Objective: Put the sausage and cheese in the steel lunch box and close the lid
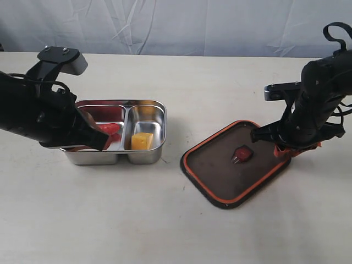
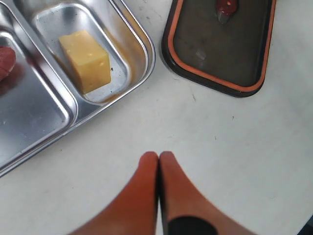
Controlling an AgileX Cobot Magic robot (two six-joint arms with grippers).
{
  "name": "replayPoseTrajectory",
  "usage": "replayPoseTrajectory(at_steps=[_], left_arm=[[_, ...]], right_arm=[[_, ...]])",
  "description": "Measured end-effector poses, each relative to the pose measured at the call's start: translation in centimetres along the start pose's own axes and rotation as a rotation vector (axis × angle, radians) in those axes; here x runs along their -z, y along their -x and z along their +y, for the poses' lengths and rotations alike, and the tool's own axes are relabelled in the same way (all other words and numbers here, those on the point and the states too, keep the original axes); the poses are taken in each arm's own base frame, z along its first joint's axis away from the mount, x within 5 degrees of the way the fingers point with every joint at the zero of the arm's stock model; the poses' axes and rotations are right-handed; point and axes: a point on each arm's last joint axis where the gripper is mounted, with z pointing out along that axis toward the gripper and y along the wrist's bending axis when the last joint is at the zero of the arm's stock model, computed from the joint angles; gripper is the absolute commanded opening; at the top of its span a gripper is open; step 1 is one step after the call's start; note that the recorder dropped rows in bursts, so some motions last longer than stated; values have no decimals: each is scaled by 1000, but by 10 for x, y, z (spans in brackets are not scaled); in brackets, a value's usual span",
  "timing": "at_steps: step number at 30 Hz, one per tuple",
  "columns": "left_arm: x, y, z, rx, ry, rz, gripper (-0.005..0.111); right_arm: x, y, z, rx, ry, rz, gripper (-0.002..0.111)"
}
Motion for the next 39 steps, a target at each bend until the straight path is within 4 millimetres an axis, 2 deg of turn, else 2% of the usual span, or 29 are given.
replayPoseTrajectory(at_steps=[7,9,11,12,18,22,27,30,35,39], left_arm=[[0,0,0,0,0,0,0],[0,0,0,0,0,0,0],[0,0,0,0,0,0,0],[0,0,0,0,0,0,0],[0,0,0,0,0,0,0],[0,0,0,7,-5,-3,11],[0,3,-4,71,-49,-33,41],[0,5,-7,93,-77,-49,57],[1,9,-13,107,-154,-92,59],[3,14,-18,119,-208,-144,59]], right_arm=[[-16,0,-2,11,-16,38,29],[-17,2,-3,15,-20,42,20],[-18,3,-3,17,-21,42,4],[-19,2,-3,22,-24,44,-1],[-19,5,-4,37,-30,29,-1],[-18,5,-4,37,-30,28,-1],[-9,4,-4,21,-15,-2,-1],[9,6,-4,10,-1,-55,-1],[46,8,-2,35,26,-170,-1],[58,8,0,53,36,-210,-1]])
